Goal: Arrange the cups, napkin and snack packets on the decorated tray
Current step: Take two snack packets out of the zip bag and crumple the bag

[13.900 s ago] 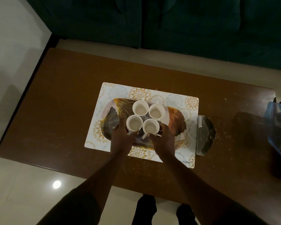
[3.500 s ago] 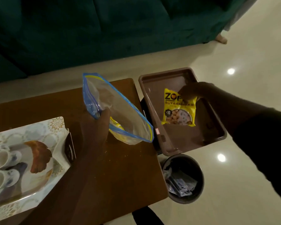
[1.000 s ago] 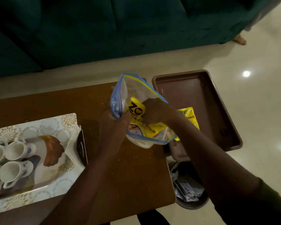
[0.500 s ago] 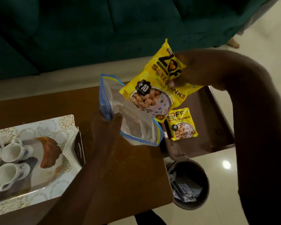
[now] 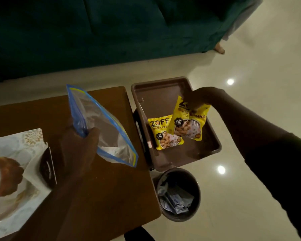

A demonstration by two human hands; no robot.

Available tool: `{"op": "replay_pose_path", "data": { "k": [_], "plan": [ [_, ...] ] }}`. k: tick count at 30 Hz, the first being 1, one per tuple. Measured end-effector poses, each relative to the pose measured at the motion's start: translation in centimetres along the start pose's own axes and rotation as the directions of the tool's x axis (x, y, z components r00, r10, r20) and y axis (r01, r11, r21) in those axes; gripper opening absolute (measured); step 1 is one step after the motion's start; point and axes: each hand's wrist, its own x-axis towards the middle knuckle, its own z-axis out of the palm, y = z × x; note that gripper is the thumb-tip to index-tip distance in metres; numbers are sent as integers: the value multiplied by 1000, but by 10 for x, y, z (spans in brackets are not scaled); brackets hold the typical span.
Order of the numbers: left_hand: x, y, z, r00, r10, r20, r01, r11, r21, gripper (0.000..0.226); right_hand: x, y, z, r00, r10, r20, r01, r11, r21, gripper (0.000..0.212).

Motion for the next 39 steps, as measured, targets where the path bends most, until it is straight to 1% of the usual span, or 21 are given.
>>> {"op": "replay_pose_path", "data": {
  "k": [2,4,5,7,10,12,14,17,18,22,24,25,27,28,29,31,33,35,36,37,39],
  "plan": [
    [-6,6,6,1000,5,25,-6,999,42,10,17,8,22,993,106,42,-107,994,6,34],
    [-8,8,14,999,-16,32,17,1000,-1,19,26,15,35,999,25,42,-23,998,-53,20],
    [-8,7,19,999,-32,29,33,999,-32,25,33,17,40,999,29,34,-26,998,-60,18],
    [-9,7,27,998,-57,30,60,995,-74,32,45,19,55,999,46,15,-45,996,-77,28],
    [-10,5,33,998,-45,37,48,996,-79,33,59,22,69,998,55,-13,-55,998,-13,37],
    [-11,3,34,999,-50,14,51,997,-63,33,76,27,77,998,26,-62,-21,997,69,37],
    [-13,3,35,999,-48,-1,47,996,-80,34,88,33,88,982,-35,-186,54,994,98,41],
    [-14,3,38,1000,-21,-17,19,996,-92,33,98,38,104,859,-45,-511,142,978,153,47],
    [-14,4,39,1000,-14,-21,12,995,-94,31,99,37,108,831,-43,-555,173,967,185,47],
    [-10,7,43,1000,3,11,0,984,-178,26,98,39,124,849,7,-528,215,908,359,46],
    [-8,9,45,999,0,43,10,974,-225,21,90,38,125,806,77,-586,244,859,449,43],
    [-7,11,46,998,-16,57,29,970,-242,17,84,36,124,762,109,-639,293,822,489,42],
    [-5,13,47,995,-68,71,86,951,-297,13,67,20,121,662,189,-725,434,692,577,46],
    [-3,14,48,992,-100,76,120,933,-339,15,57,8,122,637,223,-738,493,618,612,51],
    [-1,16,47,989,-129,78,150,912,-382,20,47,-5,125,639,221,-737,528,571,629,60],
    [5,18,44,980,-185,73,198,876,-440,26,26,-36,136,704,70,-707,560,557,613,82],
    [11,21,40,972,-220,84,233,848,-476,19,7,-67,148,715,-152,-682,643,527,556,107],
    [16,20,37,956,-261,136,293,798,-527,22,-9,-101,152,711,-284,-644,694,433,575,129],
    [17,21,35,942,-292,168,335,767,-547,30,-16,-118,151,731,-286,-619,681,375,630,131],
    [17,21,32,927,-319,196,373,736,-565,39,-22,-133,150,742,-249,-622,669,329,667,125],
    [16,16,21,913,-310,266,408,690,-598,48,-32,-162,143,711,-72,-699,683,308,663,91]
  ]
}}
